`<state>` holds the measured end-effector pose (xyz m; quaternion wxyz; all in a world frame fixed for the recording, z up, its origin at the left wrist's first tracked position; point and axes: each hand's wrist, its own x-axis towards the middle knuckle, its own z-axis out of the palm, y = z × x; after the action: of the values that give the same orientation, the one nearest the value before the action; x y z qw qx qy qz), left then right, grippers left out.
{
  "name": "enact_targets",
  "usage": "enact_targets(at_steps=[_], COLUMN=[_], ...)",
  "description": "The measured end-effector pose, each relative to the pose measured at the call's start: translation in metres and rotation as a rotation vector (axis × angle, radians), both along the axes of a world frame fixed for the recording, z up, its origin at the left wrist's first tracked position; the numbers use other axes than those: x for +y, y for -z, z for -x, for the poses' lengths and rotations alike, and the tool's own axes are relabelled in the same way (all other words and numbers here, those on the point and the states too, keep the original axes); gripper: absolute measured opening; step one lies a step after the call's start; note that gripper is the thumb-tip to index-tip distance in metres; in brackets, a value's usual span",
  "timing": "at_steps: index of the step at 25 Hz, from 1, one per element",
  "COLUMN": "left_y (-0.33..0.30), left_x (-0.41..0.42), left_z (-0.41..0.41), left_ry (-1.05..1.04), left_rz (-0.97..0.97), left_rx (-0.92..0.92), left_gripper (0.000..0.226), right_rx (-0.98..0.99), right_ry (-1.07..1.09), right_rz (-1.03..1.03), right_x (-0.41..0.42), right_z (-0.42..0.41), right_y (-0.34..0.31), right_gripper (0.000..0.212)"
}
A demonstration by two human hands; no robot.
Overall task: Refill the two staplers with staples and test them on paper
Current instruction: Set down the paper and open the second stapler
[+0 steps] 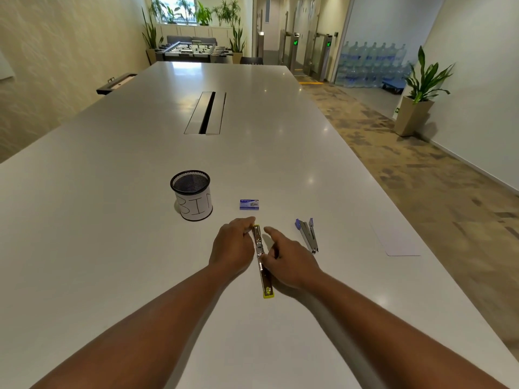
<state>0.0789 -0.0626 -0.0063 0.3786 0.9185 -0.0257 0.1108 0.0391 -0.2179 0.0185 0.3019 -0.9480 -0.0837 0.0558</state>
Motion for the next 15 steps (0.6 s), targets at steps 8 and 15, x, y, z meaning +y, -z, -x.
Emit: enact_targets(at_steps=[8, 15], left_y=[0.007, 0.006], left_x=[0.000, 0.000], left_z=[0.000, 0.000], left_ry=[0.028, 0.044], left_rz=[-0.078, -0.087], left_rx=[-0.063, -0.054], left_gripper=[0.048, 0.047], right_rx=[0.188, 0.212], right_ry=[-0.206, -0.141], right_rz=[-0.030, -0.036], right_x=[-0.007, -0.009], right_z=[-0.040, -0.041], right_y=[-0.014, -0.013], right_gripper=[0.086, 0.075])
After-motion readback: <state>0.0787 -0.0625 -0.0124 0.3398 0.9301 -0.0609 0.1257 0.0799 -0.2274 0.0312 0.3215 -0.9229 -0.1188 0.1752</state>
